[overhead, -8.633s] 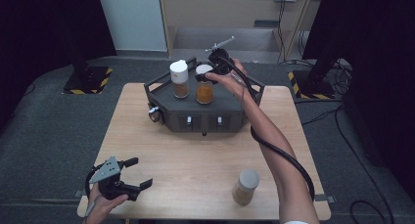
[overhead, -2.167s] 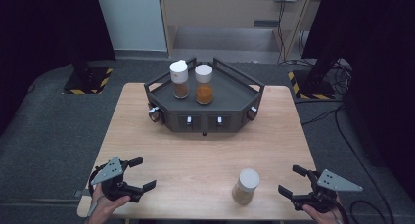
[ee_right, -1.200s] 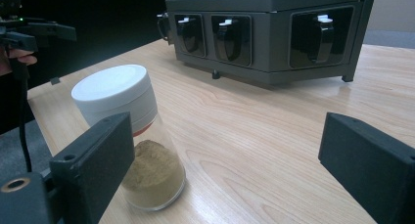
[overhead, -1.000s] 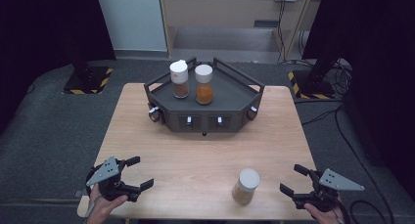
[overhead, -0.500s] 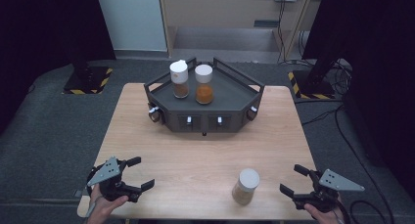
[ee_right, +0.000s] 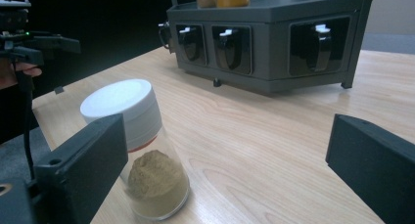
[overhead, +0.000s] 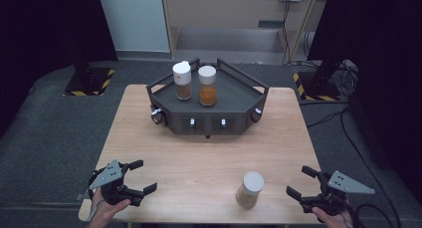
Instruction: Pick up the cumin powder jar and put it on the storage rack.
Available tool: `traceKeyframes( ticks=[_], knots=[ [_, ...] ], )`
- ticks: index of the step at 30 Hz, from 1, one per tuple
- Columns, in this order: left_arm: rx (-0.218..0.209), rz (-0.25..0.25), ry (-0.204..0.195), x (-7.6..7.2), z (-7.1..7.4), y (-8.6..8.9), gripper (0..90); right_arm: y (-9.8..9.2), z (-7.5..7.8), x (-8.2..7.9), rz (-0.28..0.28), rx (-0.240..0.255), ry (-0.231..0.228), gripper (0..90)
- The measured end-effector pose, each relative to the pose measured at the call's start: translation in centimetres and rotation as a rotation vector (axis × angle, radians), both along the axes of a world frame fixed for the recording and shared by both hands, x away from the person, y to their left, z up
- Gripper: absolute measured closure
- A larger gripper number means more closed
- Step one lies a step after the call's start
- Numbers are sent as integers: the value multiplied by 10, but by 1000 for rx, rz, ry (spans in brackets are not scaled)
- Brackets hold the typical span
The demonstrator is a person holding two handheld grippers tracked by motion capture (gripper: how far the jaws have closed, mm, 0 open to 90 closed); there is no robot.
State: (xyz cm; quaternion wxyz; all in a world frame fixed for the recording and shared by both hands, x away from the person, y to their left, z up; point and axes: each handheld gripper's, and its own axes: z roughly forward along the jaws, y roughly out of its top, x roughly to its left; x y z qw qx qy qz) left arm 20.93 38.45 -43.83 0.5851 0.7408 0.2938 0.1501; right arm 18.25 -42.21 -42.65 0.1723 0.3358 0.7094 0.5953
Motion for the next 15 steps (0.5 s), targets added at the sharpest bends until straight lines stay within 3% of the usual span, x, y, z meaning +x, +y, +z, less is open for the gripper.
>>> traceKeyframes(
  ticks=[8, 15],
  knots=[
    [-1, 5, 3, 0, 0, 1, 19, -4, 11, 3, 30, 33, -16, 21],
    [0, 3, 5, 0, 0, 0, 19, -4, 30, 6, 76, 39, -40, 18]
  ],
)
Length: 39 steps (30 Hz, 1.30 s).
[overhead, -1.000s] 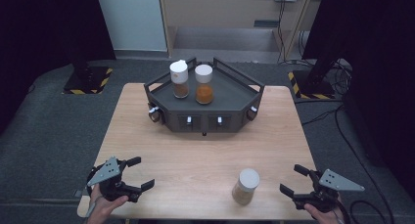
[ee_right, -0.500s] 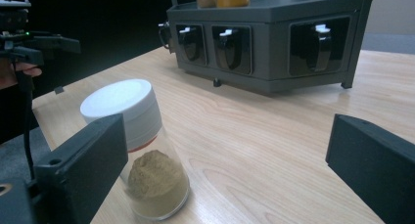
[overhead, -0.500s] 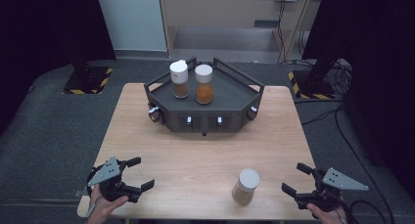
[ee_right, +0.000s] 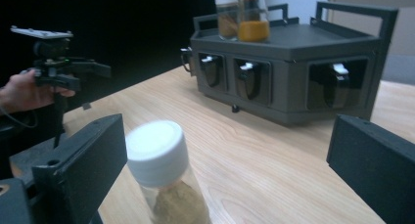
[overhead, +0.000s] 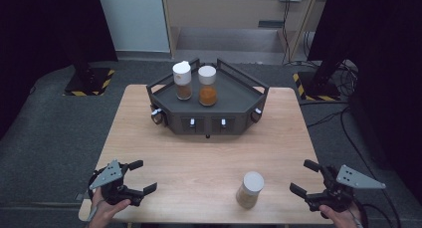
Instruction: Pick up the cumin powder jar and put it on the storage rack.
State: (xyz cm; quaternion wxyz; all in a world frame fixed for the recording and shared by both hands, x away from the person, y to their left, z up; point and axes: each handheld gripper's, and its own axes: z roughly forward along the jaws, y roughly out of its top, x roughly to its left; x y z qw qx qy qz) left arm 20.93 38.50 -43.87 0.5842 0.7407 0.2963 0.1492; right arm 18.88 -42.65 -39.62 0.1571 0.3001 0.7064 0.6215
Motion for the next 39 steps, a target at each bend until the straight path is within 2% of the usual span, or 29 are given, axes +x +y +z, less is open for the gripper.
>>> traceKeyframes(
  ticks=[7, 15, 24, 39],
  knots=[
    [1, -2, 3, 0, 0, 0, 19, 2, 20, 5, 48, -2, 7, 15],
    [3, -3, 4, 0, 0, 0, 19, 3, 38, 9, 82, -26, 18, 15],
    [6, -5, 5, 1, 1, -1, 19, 16, 60, 17, 136, -87, 16, 16],
    [9, -7, 6, 0, 1, -1, 19, 40, 80, 34, 222, -153, 35, 18]
  ],
)
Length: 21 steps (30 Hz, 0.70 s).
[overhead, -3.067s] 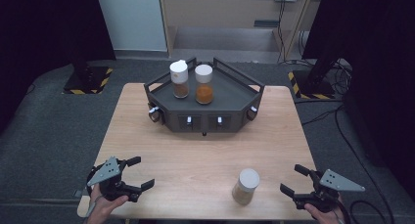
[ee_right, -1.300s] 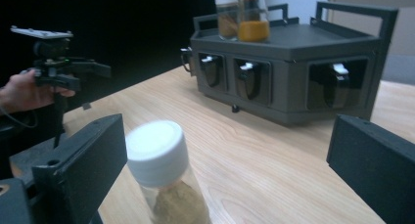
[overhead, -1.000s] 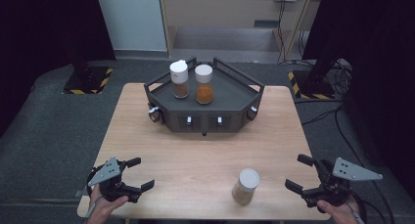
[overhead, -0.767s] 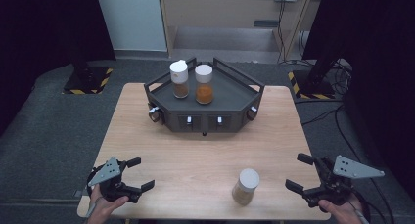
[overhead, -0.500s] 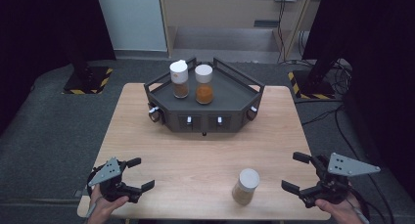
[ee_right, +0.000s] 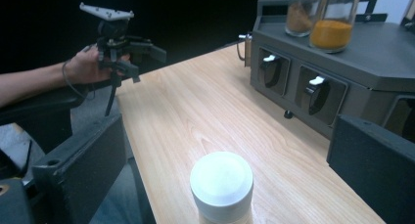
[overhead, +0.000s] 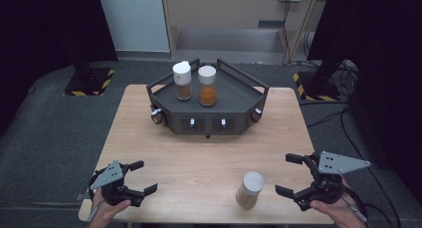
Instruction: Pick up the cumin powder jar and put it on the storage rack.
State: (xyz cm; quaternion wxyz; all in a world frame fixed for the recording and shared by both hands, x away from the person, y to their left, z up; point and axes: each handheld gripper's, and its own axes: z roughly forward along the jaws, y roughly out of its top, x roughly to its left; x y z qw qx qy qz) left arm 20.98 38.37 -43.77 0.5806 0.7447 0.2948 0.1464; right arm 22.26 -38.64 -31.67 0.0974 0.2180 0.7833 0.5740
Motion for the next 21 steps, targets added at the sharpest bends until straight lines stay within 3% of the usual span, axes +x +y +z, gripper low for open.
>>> traceKeyframes(
  ticks=[21],
  knots=[
    [3, -4, 2, 0, 0, -1, 19, 27, 5, 17, 76, -86, 38, 23]
  ],
)
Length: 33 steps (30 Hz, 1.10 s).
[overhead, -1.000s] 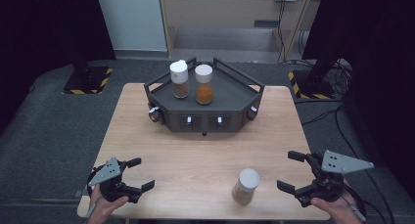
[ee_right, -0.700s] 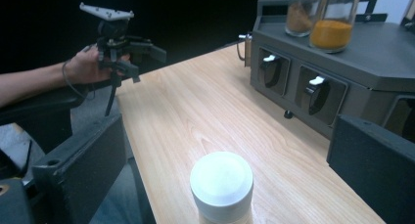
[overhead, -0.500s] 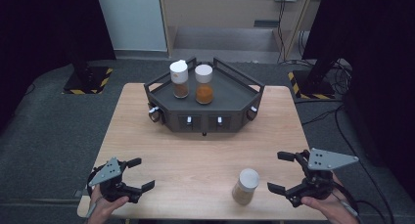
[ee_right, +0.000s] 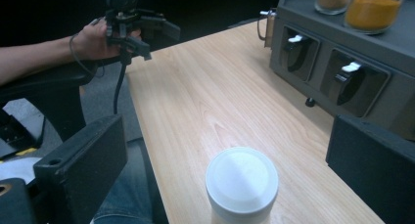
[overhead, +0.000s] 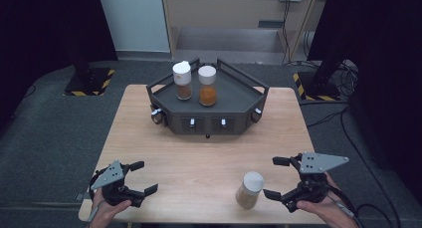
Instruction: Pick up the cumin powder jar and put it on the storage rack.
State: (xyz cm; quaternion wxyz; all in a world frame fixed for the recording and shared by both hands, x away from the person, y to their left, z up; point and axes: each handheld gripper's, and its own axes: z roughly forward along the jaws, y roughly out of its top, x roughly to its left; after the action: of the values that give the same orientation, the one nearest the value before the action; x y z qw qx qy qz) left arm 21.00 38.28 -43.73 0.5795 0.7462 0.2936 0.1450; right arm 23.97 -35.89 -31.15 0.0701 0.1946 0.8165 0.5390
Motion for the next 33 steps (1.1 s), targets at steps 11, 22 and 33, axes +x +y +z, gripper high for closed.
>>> traceKeyframes(
  ticks=[11, 22, 33],
  knots=[
    [0, 0, 1, 0, 0, 0, 19, 16, -9, 7, 20, -55, 16, 31],
    [1, -1, 3, 0, 0, 0, 19, 27, -17, 11, 32, -96, 21, 39],
    [1, -1, 4, 0, 0, 0, 19, 41, -27, 17, 55, -137, 30, 50]
  ],
)
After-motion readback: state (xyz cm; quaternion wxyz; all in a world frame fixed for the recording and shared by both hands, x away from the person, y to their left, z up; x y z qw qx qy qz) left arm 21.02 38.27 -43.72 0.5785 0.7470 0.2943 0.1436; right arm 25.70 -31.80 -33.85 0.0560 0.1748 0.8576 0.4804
